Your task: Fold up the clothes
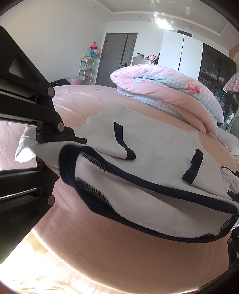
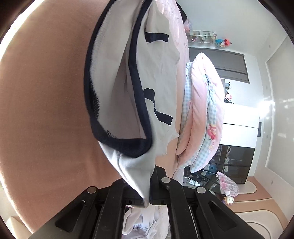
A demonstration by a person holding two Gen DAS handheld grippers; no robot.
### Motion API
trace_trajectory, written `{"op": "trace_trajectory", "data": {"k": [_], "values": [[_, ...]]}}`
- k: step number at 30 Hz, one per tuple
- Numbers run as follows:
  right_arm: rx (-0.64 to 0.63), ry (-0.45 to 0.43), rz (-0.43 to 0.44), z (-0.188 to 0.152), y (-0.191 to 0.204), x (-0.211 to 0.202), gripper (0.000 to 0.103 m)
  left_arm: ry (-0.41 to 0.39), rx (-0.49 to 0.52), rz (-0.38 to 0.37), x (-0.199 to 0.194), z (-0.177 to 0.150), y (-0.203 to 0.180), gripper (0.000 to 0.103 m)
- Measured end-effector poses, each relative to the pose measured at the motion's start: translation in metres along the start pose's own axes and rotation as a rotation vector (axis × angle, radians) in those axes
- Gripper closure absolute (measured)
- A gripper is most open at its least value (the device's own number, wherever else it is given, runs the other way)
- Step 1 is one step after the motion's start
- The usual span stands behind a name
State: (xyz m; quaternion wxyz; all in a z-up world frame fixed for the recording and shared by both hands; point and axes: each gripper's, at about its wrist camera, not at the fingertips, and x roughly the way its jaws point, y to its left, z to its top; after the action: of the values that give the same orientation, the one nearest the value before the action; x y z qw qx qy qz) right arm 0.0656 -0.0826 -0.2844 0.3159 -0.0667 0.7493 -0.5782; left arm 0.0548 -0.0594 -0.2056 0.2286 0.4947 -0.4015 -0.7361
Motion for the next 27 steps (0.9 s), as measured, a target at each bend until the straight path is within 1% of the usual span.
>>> {"op": "trace_trajectory", "data": {"k": [2, 4, 8, 12, 18, 21, 27], "values": [[0.008, -0.009, 0.016, 0.000, 0.001, -0.008, 0.102, -0.009, 0.009, 0.017, -0.003, -0.002, -0.002, 0.101], [0.017, -0.016, 0.016, 0.000, -0.005, -0.008, 0.102, -0.014, 0.006, 0.022, -0.002, -0.002, 0.000, 0.101], [0.039, -0.014, 0.020, 0.000, -0.012, -0.009, 0.102, -0.013, -0.041, -0.010, -0.006, 0.000, 0.008, 0.101], [0.050, -0.019, 0.029, -0.004, -0.018, -0.015, 0.102, -0.025, -0.048, -0.013, -0.016, -0.003, 0.011, 0.101], [0.031, -0.033, 0.055, -0.010, -0.015, -0.031, 0.103, -0.017, -0.050, -0.058, -0.028, -0.008, 0.010, 0.101], [0.026, -0.037, 0.080, -0.011, -0.015, -0.038, 0.103, -0.015, -0.042, -0.070, -0.034, -0.011, 0.006, 0.101], [0.031, -0.045, 0.102, -0.015, -0.015, -0.052, 0.103, -0.010, -0.048, -0.091, -0.045, -0.016, 0.002, 0.101]]}}
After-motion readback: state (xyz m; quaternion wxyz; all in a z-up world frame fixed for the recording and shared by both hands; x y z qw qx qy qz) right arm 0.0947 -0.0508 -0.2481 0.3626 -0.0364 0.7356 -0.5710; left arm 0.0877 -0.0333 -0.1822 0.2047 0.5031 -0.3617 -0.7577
